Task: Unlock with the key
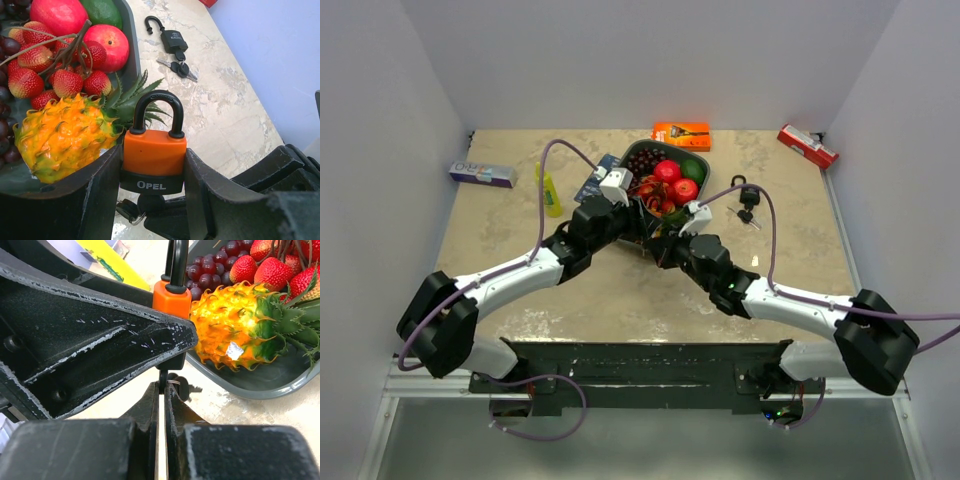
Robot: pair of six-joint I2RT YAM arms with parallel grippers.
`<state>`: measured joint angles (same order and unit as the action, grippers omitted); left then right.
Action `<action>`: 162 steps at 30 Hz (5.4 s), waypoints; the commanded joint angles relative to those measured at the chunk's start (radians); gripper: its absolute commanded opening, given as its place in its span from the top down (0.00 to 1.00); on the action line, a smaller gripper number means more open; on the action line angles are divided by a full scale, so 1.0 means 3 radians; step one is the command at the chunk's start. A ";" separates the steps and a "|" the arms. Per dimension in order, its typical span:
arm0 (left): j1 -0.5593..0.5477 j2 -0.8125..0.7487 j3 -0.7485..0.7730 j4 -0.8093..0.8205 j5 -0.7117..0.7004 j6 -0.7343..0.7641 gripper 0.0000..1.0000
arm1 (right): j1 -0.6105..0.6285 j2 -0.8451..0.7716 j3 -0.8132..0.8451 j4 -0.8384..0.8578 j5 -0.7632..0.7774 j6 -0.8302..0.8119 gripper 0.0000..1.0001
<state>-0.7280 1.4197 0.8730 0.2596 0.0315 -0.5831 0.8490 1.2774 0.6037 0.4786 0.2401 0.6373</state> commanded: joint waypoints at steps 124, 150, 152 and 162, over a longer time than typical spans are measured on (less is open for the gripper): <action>0.0423 -0.1199 -0.0476 0.0005 0.1846 0.1064 1.00 | -0.1004 -0.0679 0.1117 -0.1881 -0.2995 -0.0657 1.00; -0.0815 -0.1071 -0.1176 -0.0641 -0.0544 -0.0275 1.00 | -0.1004 -0.0259 0.0274 -0.1488 -0.2258 -0.0191 0.51; -0.0825 -0.1010 -0.1222 -0.0625 -0.0535 -0.0403 1.00 | -0.1004 -0.0224 0.0238 -0.1452 -0.2232 -0.0202 0.42; -0.0820 -0.0458 -0.1177 -0.0534 -0.0561 -0.0495 1.00 | -0.0999 -0.0280 0.0186 -0.1493 -0.2156 -0.0288 0.34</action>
<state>-0.9703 1.2537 0.4908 0.0051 -0.1139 -0.6968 0.5491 1.2221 0.6651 -0.0048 -0.4370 0.5816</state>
